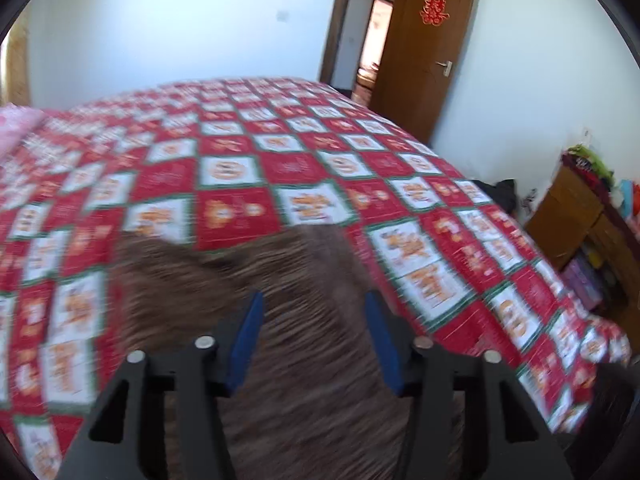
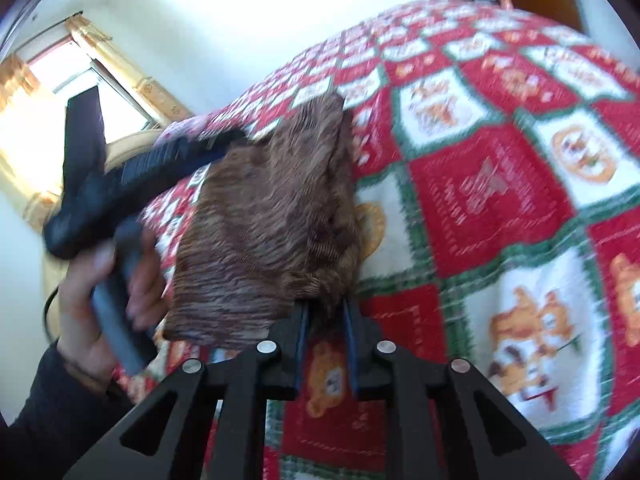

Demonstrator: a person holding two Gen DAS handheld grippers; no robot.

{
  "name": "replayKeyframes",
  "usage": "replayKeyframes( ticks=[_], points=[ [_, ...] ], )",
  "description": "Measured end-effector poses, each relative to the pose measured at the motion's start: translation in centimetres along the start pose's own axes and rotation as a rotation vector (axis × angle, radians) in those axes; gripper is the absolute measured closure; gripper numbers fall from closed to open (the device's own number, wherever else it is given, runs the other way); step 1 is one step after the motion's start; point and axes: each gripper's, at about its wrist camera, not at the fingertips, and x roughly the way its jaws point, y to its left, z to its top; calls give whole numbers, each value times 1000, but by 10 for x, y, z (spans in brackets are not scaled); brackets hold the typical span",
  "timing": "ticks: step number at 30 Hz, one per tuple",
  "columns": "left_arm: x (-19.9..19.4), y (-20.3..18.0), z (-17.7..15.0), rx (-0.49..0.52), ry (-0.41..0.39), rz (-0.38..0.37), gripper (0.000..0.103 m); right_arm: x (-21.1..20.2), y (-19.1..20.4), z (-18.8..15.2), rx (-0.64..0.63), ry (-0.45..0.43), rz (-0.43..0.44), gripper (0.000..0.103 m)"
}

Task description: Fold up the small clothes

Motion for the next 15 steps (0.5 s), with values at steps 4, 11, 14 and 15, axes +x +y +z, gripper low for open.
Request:
replayKeyframes(
  ticks=[4,11,14,15],
  points=[
    [-14,17,-43,64,16,149,47,-18,11,1,-67,-106,-63,85],
    [-26,42,-89,30,39,159,41,-36,49,3,-199,-214,-82,73],
    [-23,44,-94,6,63,124,37,-28,70,5,-273,-188,-71,65],
    [-24,43,-96,5,66,122,37,-21,73,4,-285,-159,-69,65]
  ],
)
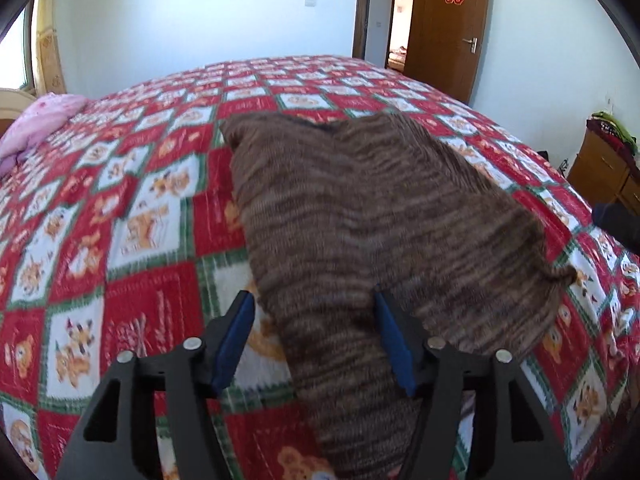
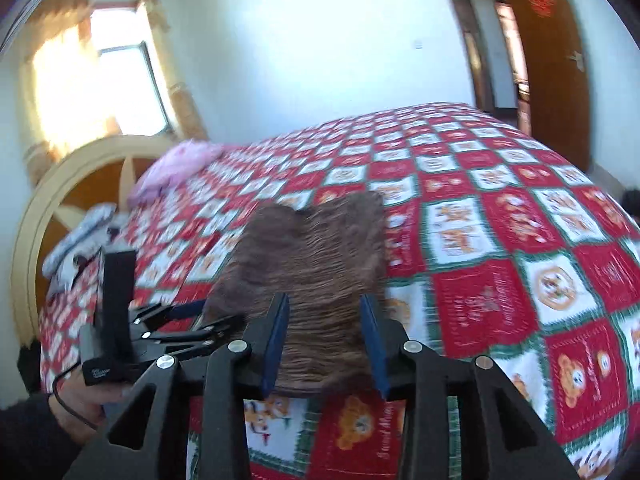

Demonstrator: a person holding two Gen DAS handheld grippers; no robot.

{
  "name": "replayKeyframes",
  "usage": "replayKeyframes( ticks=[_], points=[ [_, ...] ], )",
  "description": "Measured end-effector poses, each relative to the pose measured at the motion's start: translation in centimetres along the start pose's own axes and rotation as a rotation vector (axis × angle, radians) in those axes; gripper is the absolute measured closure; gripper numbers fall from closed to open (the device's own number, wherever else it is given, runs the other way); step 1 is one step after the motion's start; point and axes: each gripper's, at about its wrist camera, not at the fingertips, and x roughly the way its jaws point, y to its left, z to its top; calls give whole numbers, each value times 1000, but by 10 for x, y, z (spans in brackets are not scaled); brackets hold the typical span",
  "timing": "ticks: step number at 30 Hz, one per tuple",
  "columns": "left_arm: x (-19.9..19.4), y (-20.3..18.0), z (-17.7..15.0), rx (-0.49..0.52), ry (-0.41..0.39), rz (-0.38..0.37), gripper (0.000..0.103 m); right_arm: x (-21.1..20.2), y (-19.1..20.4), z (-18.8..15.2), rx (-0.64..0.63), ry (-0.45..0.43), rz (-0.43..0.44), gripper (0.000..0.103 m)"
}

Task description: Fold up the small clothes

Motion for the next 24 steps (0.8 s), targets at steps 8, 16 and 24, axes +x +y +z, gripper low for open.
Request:
replayKeyframes(
  ticks=[8,16,24],
  points=[
    [-5,20,-12,-114,-10,-49,25,35,7,-27,-119,246,-137,68],
    [-13,27,-26,-175,-52,-89,24,72,68,65,-302,156,-68,82],
    [-14,36,-29,-222,-81,-151,23,192,112,94,-414,320,-111,91]
  ],
)
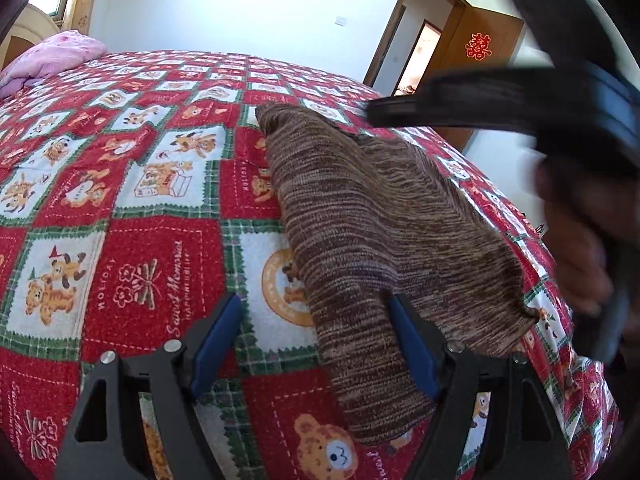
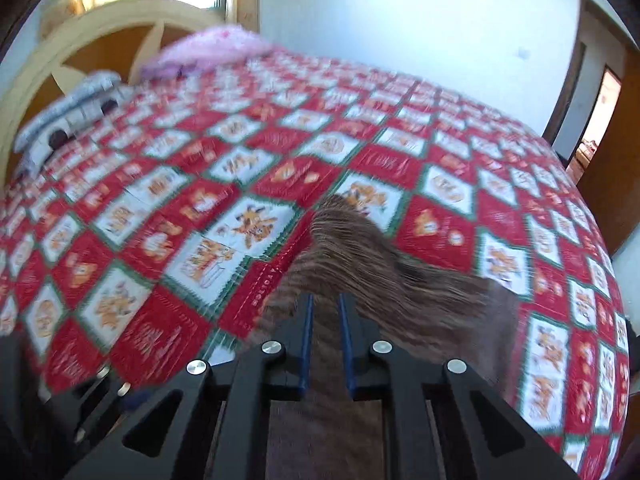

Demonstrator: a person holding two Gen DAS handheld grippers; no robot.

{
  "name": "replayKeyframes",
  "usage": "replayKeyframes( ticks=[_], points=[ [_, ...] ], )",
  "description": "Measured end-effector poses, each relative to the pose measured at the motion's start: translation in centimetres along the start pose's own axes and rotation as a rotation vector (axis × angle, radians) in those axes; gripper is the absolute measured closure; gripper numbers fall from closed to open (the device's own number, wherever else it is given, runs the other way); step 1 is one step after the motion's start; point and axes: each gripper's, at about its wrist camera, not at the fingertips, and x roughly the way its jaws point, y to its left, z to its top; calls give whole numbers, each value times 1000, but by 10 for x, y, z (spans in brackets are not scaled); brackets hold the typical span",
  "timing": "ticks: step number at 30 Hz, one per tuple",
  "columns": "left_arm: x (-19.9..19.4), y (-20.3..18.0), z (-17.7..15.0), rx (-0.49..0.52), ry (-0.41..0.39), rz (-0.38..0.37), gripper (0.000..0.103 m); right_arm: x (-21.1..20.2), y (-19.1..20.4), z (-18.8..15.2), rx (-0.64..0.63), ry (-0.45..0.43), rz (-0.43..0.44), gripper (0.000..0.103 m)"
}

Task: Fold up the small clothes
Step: 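Smooth and straighten the folded sweater bundle with the right tool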

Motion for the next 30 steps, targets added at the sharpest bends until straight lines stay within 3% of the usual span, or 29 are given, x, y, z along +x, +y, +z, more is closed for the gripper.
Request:
replayKeyframes(
  ticks=[2,6,9,11,12,13,16,18,20,21,24,27,30],
  points=[
    [-1,2,0,-8,-2,-14,22,31,5,-1,1,74,10,95],
    [-1,7,0,-31,0,-45,20,38,10,0,-18,15,-7,95],
    [-1,7,0,-30,-2,-46,20,26,-3,-2,10,-5,45,94],
    [-4,8,0,-38,-10,-48,20,6,-21,-9,26,-56,57,80],
    [-9,10,0,-55,-26,-47,20,2,-28,-10,37,-80,53,63],
    [-13,13,1,-73,-38,-37,18,-5,-40,-14,55,-101,54,59],
    [-30,23,11,-131,-105,-30,7,-16,-93,-29,157,-120,-14,59],
    [-30,19,21,-89,-121,30,4,-10,-127,-37,253,-96,-52,59],
    [-20,11,29,-30,-107,58,2,2,-165,-50,389,-63,-24,59],
    [-11,8,32,-1,-84,71,2,7,-172,-53,409,-48,-3,60],
    [24,7,31,36,38,144,1,28,-167,-58,340,9,-29,83],
    [25,11,27,21,36,153,0,43,-162,-52,319,20,-56,85],
    [22,10,24,30,27,155,0,50,-173,-45,386,42,-29,85]
  ],
)
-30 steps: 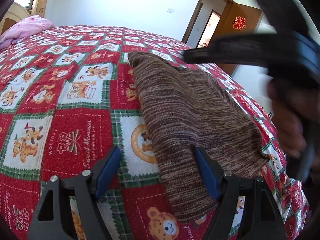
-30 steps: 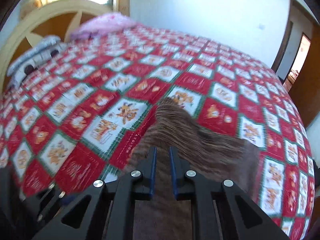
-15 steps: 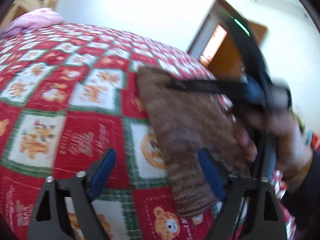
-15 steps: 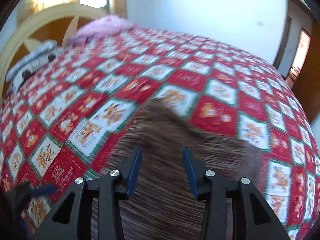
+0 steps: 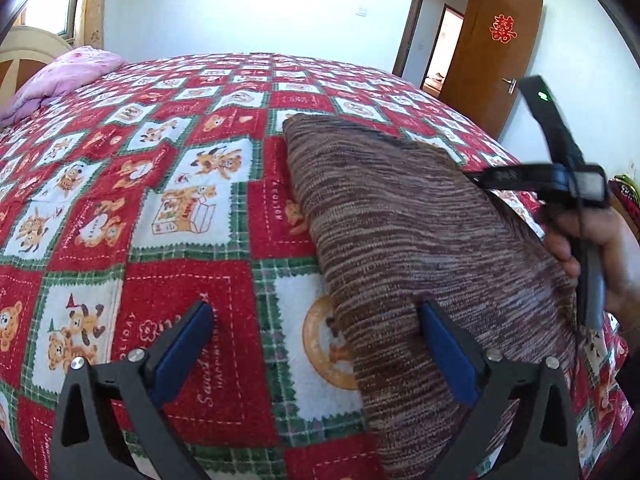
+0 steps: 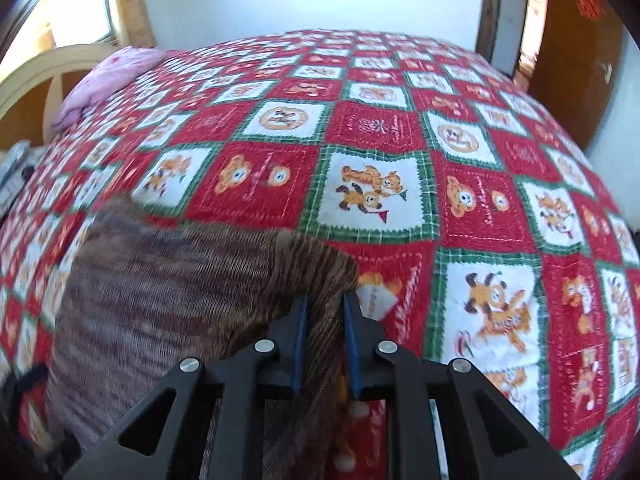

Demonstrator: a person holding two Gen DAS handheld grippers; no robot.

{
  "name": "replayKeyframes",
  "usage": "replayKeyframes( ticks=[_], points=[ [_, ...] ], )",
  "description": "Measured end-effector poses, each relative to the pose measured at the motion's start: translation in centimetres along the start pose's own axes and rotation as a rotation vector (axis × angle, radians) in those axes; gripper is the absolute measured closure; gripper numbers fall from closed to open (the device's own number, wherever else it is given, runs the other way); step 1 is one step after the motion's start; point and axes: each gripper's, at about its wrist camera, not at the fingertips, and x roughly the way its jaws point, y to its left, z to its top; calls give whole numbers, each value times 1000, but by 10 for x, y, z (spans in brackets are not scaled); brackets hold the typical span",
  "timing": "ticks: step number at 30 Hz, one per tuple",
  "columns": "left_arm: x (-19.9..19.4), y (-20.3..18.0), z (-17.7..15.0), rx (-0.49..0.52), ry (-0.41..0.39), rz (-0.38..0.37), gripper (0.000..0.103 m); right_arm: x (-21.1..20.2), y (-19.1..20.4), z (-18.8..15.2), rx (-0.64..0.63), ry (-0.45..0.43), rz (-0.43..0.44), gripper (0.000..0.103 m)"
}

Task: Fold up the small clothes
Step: 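Smooth and straighten the folded sweater bundle with the right tool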

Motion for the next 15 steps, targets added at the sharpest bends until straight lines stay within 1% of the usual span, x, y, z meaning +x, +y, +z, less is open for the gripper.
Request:
replayKeyframes(
  ticks=[2,4,5,7,8,9,11,12,13,14,15],
  points=[
    [-1,2,-1,-15,3,-19,0,-10,-6,-1,29,-5,24,85],
    [-1,3,-1,-24,-1,-29,0,-31,-6,-11,28,-44,38,85],
    [-1,3,-1,-25,-4,-30,0,-49,-8,-22,28,-68,72,85],
    [-2,2,-1,-27,-5,-32,0,-77,-8,-43,40,-73,158,85],
    [-1,3,-1,-28,-6,-34,0,-91,-7,-56,35,-72,192,85],
    [-1,3,-1,-31,-7,-38,0,-104,-3,-71,17,-69,206,85],
    [-1,4,-1,-36,-8,-44,0,-122,5,-102,-13,-51,202,85],
    [-1,4,0,-36,-8,-45,0,-126,8,-119,-24,-24,213,85],
    [-2,4,-1,-36,-8,-45,0,-125,12,-132,-36,6,201,85],
    [-2,4,-1,-36,-8,-44,0,-122,14,-140,-46,26,176,85],
    [-2,4,-1,-36,-8,-44,0,-118,14,-150,-50,45,133,86]
  ],
)
